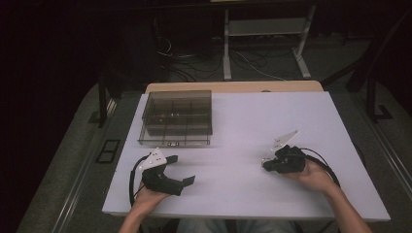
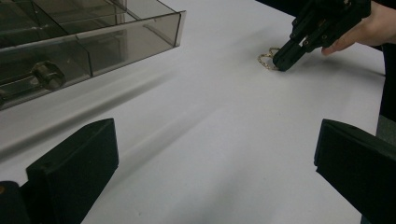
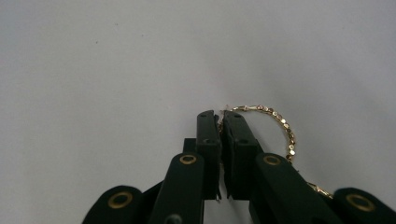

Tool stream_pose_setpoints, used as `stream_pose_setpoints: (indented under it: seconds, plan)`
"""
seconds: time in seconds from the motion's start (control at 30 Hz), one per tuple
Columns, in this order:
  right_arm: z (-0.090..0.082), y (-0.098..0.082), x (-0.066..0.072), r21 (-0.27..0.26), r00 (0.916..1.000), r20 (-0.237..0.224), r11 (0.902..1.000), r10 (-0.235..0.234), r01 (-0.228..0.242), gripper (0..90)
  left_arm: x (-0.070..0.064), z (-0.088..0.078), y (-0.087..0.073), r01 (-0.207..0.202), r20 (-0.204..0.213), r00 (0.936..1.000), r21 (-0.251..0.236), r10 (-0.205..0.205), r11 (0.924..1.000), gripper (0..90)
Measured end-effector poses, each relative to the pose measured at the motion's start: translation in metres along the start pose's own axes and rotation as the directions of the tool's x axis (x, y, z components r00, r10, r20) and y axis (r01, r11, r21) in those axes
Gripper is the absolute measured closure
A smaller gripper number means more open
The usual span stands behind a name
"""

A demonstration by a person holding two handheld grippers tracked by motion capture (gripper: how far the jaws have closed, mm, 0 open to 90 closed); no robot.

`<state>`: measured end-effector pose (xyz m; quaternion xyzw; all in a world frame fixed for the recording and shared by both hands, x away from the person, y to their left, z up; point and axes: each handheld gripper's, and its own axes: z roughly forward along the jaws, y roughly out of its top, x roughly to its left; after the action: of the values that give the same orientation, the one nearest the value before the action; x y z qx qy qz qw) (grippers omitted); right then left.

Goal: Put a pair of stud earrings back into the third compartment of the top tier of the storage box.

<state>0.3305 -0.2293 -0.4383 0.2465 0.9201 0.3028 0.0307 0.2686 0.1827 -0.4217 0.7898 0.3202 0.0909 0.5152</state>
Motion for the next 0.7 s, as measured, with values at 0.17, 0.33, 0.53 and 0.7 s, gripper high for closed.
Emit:
stream_pose_setpoints:
  seconds: [0.17,0.33,0.53,0.7]
  plan:
    - [0.000,0.001,-0.001,-0.001,0.9999,-0.001,0.9999,0.016,-0.016,84.8,0.001,-0.001,0.000,0.001,-0.001,1.0000,-0.003,-0.001,1.0000,0.0]
    - [-0.006,0.002,-0.005,-0.047,0.9978,-0.033,0.9972,0.058,-0.059,84.9,0.001,-0.004,-0.001,0.003,-0.004,1.0000,-0.011,-0.003,0.9999,0.0]
    - [-0.014,0.005,-0.008,-0.102,0.9946,-0.065,0.9909,0.081,-0.088,84.9,0.004,-0.006,-0.001,0.010,-0.010,0.9999,-0.014,-0.010,0.9998,0.0]
    - [-0.022,0.010,-0.008,-0.136,0.9920,-0.077,0.9846,0.100,-0.110,84.9,0.005,-0.007,-0.002,0.018,-0.020,0.9996,-0.018,-0.018,0.9997,0.0]
